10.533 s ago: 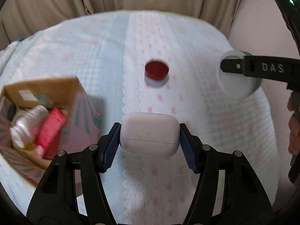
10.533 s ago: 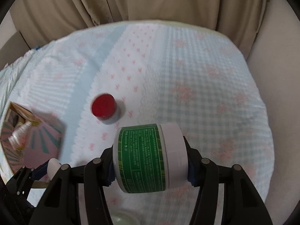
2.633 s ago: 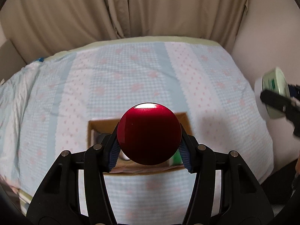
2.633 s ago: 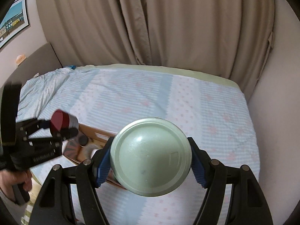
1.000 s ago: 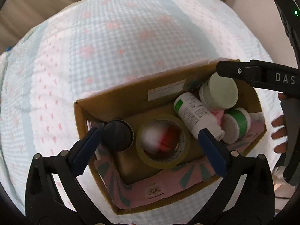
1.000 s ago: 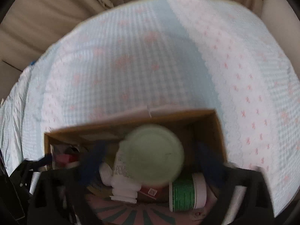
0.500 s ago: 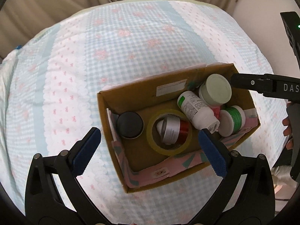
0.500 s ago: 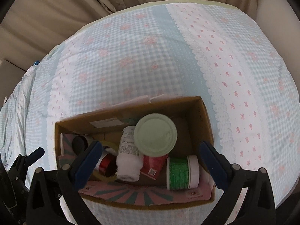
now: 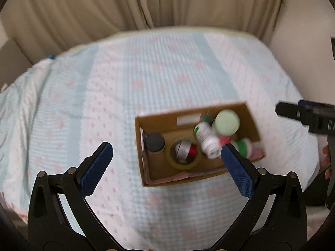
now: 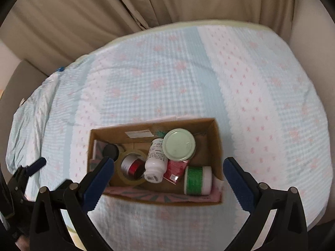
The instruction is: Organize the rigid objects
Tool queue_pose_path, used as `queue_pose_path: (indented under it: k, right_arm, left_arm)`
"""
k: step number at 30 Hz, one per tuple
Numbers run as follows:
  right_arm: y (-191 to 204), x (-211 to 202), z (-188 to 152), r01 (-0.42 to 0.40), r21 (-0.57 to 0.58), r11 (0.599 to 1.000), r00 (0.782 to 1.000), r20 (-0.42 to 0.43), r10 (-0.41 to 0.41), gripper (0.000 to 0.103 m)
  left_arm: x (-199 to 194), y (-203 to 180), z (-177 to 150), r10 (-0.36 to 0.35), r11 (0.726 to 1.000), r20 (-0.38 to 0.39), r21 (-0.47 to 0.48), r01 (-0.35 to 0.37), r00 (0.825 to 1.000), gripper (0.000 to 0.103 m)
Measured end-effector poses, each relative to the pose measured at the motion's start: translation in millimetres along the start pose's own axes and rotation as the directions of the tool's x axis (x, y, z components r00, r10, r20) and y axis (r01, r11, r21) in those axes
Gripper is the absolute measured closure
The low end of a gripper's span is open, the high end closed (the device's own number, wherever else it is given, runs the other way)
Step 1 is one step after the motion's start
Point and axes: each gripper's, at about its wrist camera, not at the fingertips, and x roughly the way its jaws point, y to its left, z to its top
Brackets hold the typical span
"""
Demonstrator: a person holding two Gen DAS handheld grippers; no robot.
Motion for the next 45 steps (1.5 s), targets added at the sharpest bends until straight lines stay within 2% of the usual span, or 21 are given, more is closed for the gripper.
queue_pose_path:
  k: [5, 9, 11, 15, 18, 23, 26, 31, 45]
  right_arm:
    - [-8, -88, 8, 0.028, -0.085, 0.996, 0.993, 0.117, -0.018, 0.000]
    - [-18, -148, 13, 0.056, -0.093, 0.994, 0.976, 0.214, -0.035, 0.000]
    - [-24, -177, 14, 0.073, -0.087, 0.993, 0.962, 0.270, -0.047, 0.000]
    - [-31, -221, 11, 0.095, -0.073, 0.993, 0.932, 0.358, -0.063, 0.000]
    - [-34, -246, 4, 0.132, -0.063, 0.989, 0.905, 0.415, -0.094, 0.000]
    - [-39, -265, -6, 0.151, -0.057, 0.987, 0.883, 0.456, -0.109, 0.000]
    - [-40, -269, -10, 0.159, -0.060, 0.985, 0.875, 0.471, -0.113, 0.000]
    - [-41, -273, -12, 0.167, -0.061, 0.984, 0.867, 0.485, -0.117, 0.000]
    - [-42, -272, -13, 0.163, -0.057, 0.985, 0.863, 0.492, -0.115, 0.000]
  left_arm:
    - [-80, -23, 30, 0.025, 0.998, 0.144, -0.053, -0.018, 0.989, 0.000]
    - [-141, -37, 45, -0.011, 0.994, 0.270, -0.100, 0.040, 0.963, 0.000]
    - [-162, -45, 48, -0.009, 0.994, 0.314, -0.105, 0.044, 0.949, 0.000]
    - [-195, -65, 47, 0.035, 0.996, 0.386, -0.092, 0.000, 0.922, 0.000]
    - [-212, -76, 41, 0.029, 0.997, 0.426, -0.079, 0.006, 0.904, 0.000]
    - [-228, -93, 31, 0.028, 0.998, 0.463, -0.069, 0.004, 0.886, 0.000]
    - [-230, -97, 30, 0.032, 0.998, 0.468, -0.058, -0.006, 0.883, 0.000]
    - [-229, -100, 30, 0.036, 0.998, 0.467, -0.056, -0.011, 0.884, 0.000]
    - [-226, -97, 29, 0.054, 0.998, 0.467, -0.059, -0.030, 0.883, 0.000]
